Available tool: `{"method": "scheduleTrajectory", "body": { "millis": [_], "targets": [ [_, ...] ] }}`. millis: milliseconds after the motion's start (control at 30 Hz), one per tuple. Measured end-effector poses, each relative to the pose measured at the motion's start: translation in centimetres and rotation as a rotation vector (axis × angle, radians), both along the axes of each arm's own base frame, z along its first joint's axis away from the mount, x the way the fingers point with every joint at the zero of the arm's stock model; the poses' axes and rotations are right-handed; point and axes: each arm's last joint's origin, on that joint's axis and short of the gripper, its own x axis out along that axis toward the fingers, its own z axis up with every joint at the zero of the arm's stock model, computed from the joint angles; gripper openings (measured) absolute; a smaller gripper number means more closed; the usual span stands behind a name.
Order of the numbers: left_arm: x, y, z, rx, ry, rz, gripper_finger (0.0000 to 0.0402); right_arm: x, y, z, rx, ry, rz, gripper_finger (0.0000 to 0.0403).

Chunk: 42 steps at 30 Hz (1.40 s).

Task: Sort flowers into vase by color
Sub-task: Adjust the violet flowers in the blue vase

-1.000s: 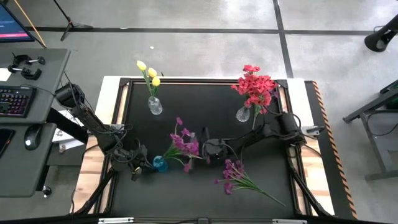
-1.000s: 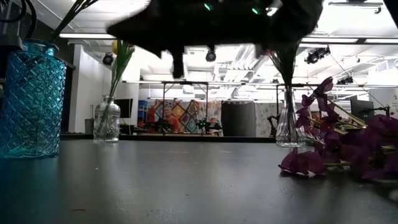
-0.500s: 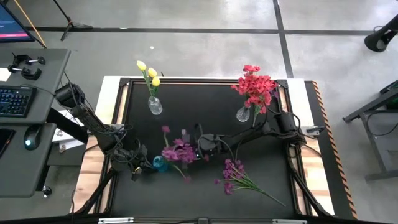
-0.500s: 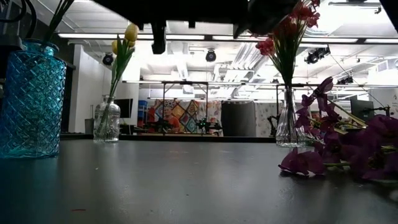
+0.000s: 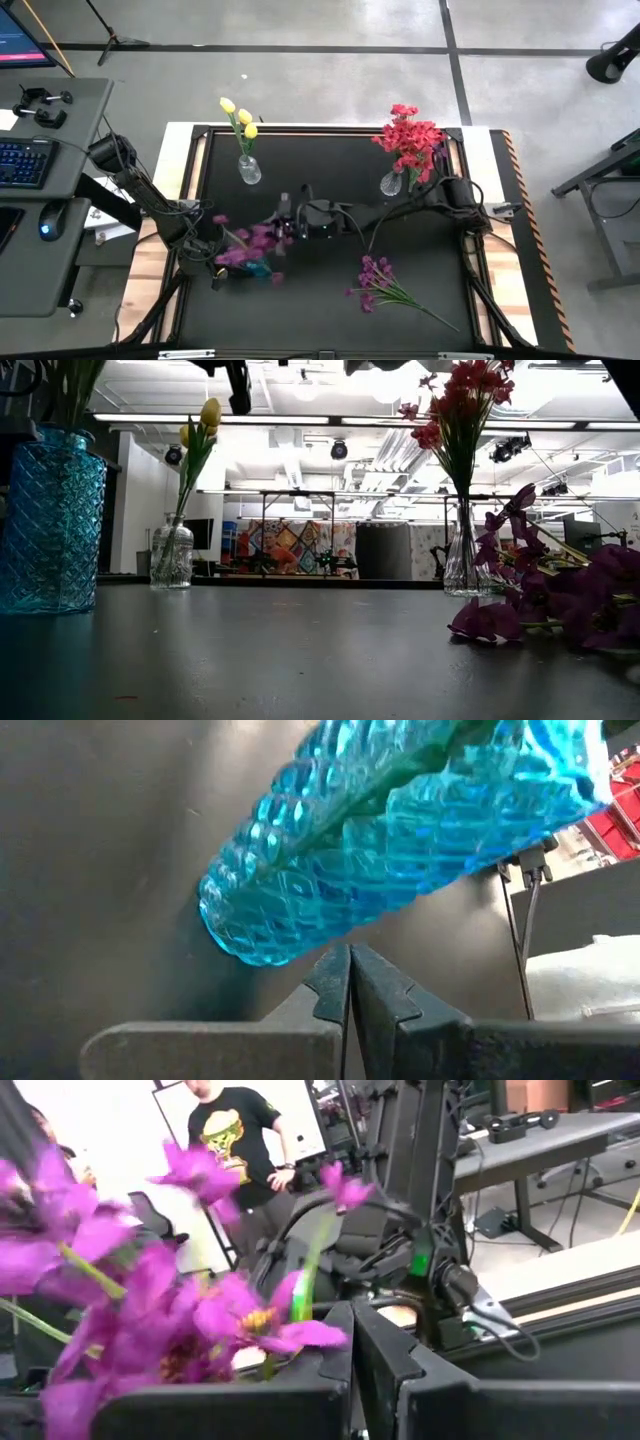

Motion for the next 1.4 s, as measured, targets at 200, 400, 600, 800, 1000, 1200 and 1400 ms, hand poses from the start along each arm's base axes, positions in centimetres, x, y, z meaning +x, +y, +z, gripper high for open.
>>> {"method": "scheduleTrajectory", "body": {
  "millis": [200, 400, 600, 800, 1000, 1200, 1400],
  "targets": [
    [0.1, 0.1, 0.0, 0.019, -0.024, 0.041, 0.0, 0.6, -1.5, 1.6, -0.041, 0.019, -0.029, 0.0],
    [0.1, 0.1, 0.0, 0.021, -0.026, 0.045, 0.0, 0.8, -3.8, 3.3, -0.146, 0.093, -0.024, 0.0],
    [0.1, 0.1, 0.0, 0.021, -0.025, 0.045, 0.0, 0.7, -6.1, 4.0, -0.201, 0.222, 0.01, 0.0],
    [0.0, 0.2, 0.0, 0.026, -0.022, 0.044, 0.0, 0.7, -6.9, 5.0, -0.158, 0.191, 0.179, 0.0],
    [0.0, 0.2, 0.0, 0.028, -0.023, 0.043, 0.0, 0.6, -6.4, 5.7, -0.106, 0.131, 0.316, 0.0],
    [0.1, 0.1, 0.2, 0.006, -0.035, 0.043, 0.0, 0.5, -5.8, 4.4, -0.12, 0.21, 0.333, 0.0],
    [0.2, -0.3, 1.2, -0.083, -0.087, 0.019, 0.0, 0.7, -4.8, 3.6, -0.18, 0.229, 0.296, 0.0]
  ]
}}
